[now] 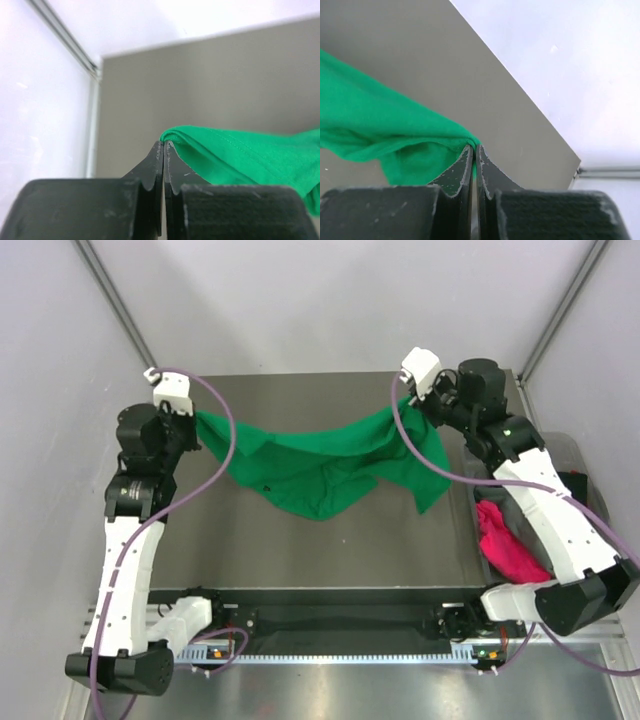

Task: Fold and stack the t-shirts

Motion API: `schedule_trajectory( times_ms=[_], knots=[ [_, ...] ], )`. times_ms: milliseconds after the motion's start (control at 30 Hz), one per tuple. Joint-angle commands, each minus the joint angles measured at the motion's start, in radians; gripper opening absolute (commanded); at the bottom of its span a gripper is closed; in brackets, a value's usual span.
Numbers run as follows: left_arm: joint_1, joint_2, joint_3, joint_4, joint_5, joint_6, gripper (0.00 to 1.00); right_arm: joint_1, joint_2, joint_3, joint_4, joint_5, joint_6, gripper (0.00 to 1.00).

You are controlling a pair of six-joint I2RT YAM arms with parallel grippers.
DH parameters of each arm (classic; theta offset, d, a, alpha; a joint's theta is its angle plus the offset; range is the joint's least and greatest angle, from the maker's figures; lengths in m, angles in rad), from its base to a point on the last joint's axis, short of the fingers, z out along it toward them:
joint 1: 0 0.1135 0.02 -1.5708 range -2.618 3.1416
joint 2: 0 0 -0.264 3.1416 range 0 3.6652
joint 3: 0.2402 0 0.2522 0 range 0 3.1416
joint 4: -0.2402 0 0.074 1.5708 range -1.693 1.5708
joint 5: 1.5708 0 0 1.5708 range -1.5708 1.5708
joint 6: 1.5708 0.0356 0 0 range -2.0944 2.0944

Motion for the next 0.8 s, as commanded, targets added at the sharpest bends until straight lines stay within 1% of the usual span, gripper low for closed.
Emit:
schedule_trajectory(
  times_ms=[0, 67, 133, 200, 233, 267, 300, 367, 500, 533, 567, 600, 667, 767],
  knots=[
    [-0.001, -0.023, 0.067, 0.034, -0.073, 0.037, 0.00, -0.013, 0.016, 0.032, -0.056, 0.073, -0.023, 0.00],
    [-0.001, -0.017, 0.050, 0.019, -0.055, 0.052, 0.00, -0.023, -0.001, -0.021, -0.041, 0.022, -0.016, 0.00],
    [-0.001, -0.010, 0.018, -0.022, -0.014, 0.051, 0.00, -0.017, 0.044, -0.054, -0.131, -0.054, -0.029, 0.00],
    [-0.001, -0.013, -0.025, -0.039, 0.000, 0.043, 0.00, -0.012, 0.105, -0.069, -0.218, -0.097, -0.031, 0.00],
    [-0.001, -0.019, -0.044, -0.033, 0.000, 0.040, 0.00, -0.015, 0.111, -0.106, -0.222, -0.111, -0.032, 0.01],
    [-0.001, -0.028, -0.062, -0.026, 0.038, 0.033, 0.00, -0.016, 0.110, -0.129, -0.216, -0.130, -0.040, 0.01],
    [-0.001, -0.029, -0.094, -0.021, 0.051, 0.032, 0.00, -0.013, 0.102, -0.152, -0.195, -0.143, -0.042, 0.03],
    [-0.001, -0.004, -0.111, -0.019, 0.084, 0.026, 0.00, -0.015, 0.111, -0.192, -0.173, -0.153, -0.040, 0.07],
    [-0.001, 0.098, -0.125, -0.021, 0.147, 0.014, 0.00, -0.018, 0.244, -0.190, -0.139, -0.111, -0.035, 0.12],
    [-0.001, 0.140, -0.125, -0.018, 0.157, 0.000, 0.00, -0.023, 0.269, -0.198, -0.127, -0.113, -0.035, 0.12],
    [-0.003, 0.157, -0.122, -0.013, 0.173, -0.010, 0.00, -0.023, 0.285, -0.207, -0.092, -0.117, -0.032, 0.04],
    [-0.003, 0.171, -0.119, -0.012, 0.178, -0.017, 0.00, -0.024, 0.307, -0.216, -0.073, -0.134, -0.031, 0.01],
    [-0.001, 0.190, -0.121, 0.001, 0.175, -0.033, 0.00, -0.024, 0.332, -0.221, -0.049, -0.157, -0.011, 0.00],
    [-0.001, 0.173, -0.134, 0.016, 0.164, -0.020, 0.00, -0.023, 0.323, -0.213, -0.030, -0.185, 0.024, 0.00]
  ],
)
